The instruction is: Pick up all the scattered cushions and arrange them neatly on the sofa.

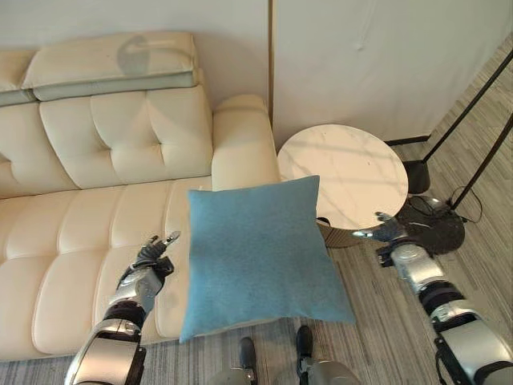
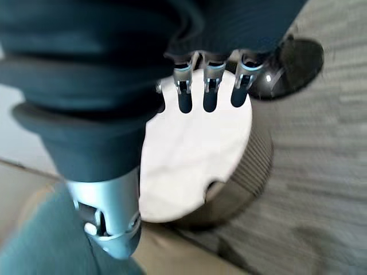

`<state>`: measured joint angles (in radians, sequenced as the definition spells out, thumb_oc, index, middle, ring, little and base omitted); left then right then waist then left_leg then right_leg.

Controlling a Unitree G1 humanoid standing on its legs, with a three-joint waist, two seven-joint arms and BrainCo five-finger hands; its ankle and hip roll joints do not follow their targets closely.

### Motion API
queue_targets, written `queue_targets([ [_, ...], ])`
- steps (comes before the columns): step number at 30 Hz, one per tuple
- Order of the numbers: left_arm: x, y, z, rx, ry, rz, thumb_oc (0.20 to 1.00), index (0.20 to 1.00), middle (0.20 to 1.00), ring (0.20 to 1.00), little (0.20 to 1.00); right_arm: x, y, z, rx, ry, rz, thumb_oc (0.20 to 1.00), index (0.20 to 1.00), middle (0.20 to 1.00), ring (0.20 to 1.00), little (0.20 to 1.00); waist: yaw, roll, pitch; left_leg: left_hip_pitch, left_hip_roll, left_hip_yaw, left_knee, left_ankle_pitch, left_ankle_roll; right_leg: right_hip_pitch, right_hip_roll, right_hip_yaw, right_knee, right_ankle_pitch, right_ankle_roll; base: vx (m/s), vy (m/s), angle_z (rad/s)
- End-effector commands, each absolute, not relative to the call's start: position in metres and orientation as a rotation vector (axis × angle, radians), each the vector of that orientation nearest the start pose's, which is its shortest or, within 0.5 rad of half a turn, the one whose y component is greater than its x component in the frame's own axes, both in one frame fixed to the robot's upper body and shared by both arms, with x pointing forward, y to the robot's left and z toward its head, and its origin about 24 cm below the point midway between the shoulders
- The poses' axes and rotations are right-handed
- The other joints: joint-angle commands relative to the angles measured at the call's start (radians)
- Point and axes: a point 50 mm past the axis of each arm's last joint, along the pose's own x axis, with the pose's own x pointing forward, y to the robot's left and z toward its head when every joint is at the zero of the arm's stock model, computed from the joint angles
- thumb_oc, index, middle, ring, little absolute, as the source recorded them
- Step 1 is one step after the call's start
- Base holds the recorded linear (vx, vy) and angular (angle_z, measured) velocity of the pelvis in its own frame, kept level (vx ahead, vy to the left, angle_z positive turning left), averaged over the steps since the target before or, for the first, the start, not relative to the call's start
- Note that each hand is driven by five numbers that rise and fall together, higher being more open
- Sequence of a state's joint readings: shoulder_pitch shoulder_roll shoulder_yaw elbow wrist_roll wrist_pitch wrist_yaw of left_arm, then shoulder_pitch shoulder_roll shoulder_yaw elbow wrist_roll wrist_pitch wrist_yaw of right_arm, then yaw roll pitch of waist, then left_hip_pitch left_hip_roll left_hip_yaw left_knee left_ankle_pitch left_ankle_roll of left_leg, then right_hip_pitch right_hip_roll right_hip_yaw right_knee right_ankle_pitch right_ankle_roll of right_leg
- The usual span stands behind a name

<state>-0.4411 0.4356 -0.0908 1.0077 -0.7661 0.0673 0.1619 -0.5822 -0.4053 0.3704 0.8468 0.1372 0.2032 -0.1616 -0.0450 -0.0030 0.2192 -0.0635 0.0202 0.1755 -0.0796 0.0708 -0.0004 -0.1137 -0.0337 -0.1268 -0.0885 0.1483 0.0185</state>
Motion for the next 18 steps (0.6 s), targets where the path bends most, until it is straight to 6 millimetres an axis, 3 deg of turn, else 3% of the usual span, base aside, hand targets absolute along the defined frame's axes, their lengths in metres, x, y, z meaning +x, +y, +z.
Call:
queue_targets([
  [1,0.302,0.273,-0.024,-0.239,0.555,0.474,1.000,1.000,1.000,1.000,1.000,0.366,-0.183,0.050,-0.578,0.314,-0.041,1.000,1.000,1.000,1.000,1.000,-0.007,-0.032,0.023,-0.003,0.012,-0.024,-0.008,-0.045,-0.037,0.039,-0.034,0.033,0.001,-0.150,0.053,-0.03,0.014,-0.03],
  [2,0.302,0.273,-0.024,-0.239,0.555,0.474,1.000,1.000,1.000,1.000,1.000,0.366,-0.183,0.050,-0.578,0.314,-0.041,1.000,1.000,1.000,1.000,1.000,-0.007,-0.032,0.023,-0.003,0.012,-0.024,-0.008,-0.045,-0.037,0.038,-0.034,0.033,0.001,-0.150,0.053,0.00,0.000,0.00],
  [4,0.307,0.253,-0.027,-0.194,0.569,0.404,1.000,1.000,1.000,1.000,1.000,0.371,-0.156,0.059,-0.583,0.259,0.017,1.000,1.000,1.000,1.000,1.000,-0.008,-0.031,0.036,-0.014,0.010,-0.026,-0.008,-0.039,-0.036,0.027,-0.034,0.033,0.005,-0.147,0.051,-0.01,0.005,-0.02],
  [6,0.309,0.244,-0.026,-0.176,0.560,0.369,1.000,1.000,1.000,1.000,1.000,0.371,-0.146,0.061,-0.575,0.234,0.045,1.000,1.000,1.000,1.000,1.000,-0.007,-0.031,0.041,-0.015,0.010,-0.027,-0.008,-0.039,-0.035,0.024,-0.035,0.033,0.008,-0.147,0.051,0.00,0.000,0.00],
  [8,0.309,0.218,-0.021,-0.164,0.492,0.259,1.000,1.000,1.000,1.000,1.000,0.366,-0.122,0.084,-0.617,0.090,0.127,1.000,1.000,1.000,1.000,1.000,-0.003,-0.037,0.057,-0.014,0.008,-0.032,-0.008,-0.041,-0.029,0.023,-0.037,0.031,0.011,-0.148,0.051,0.00,0.000,0.00],
  [11,0.295,0.206,-0.024,-0.187,0.465,0.203,1.000,1.000,1.000,1.000,1.000,0.364,-0.145,0.109,-0.697,0.000,0.065,1.000,1.000,1.000,1.000,1.000,0.001,-0.046,0.062,-0.005,0.005,-0.034,-0.008,-0.048,-0.025,0.036,-0.041,0.025,0.007,-0.150,0.053,0.00,0.011,0.03],
  [14,0.283,0.203,-0.030,-0.204,0.471,0.187,1.000,1.000,1.000,1.000,1.000,0.362,-0.170,0.118,-0.711,-0.019,-0.030,1.000,1.000,1.000,1.000,1.000,0.003,-0.052,0.059,0.006,0.003,-0.034,-0.008,-0.057,-0.021,0.047,-0.044,0.023,0.006,-0.150,0.057,0.01,0.023,0.09],
  [17,0.276,0.204,-0.035,-0.207,0.487,0.187,1.000,1.000,1.000,1.000,1.000,0.357,-0.180,0.114,-0.713,0.000,-0.053,1.000,1.000,1.000,1.000,1.000,0.005,-0.056,0.051,0.014,0.002,-0.033,-0.008,-0.064,-0.018,0.054,-0.045,0.024,0.004,-0.150,0.059,0.00,0.010,0.03],
  [18,0.267,0.204,-0.043,-0.224,0.520,0.198,1.000,1.000,1.000,1.000,1.000,0.348,-0.184,0.096,-0.689,0.052,-0.055,1.000,1.000,1.000,1.000,1.000,0.006,-0.059,0.042,0.024,0.002,-0.029,-0.008,-0.072,-0.015,0.063,-0.047,0.025,0.001,-0.150,0.062,0.01,0.016,-0.08],
])
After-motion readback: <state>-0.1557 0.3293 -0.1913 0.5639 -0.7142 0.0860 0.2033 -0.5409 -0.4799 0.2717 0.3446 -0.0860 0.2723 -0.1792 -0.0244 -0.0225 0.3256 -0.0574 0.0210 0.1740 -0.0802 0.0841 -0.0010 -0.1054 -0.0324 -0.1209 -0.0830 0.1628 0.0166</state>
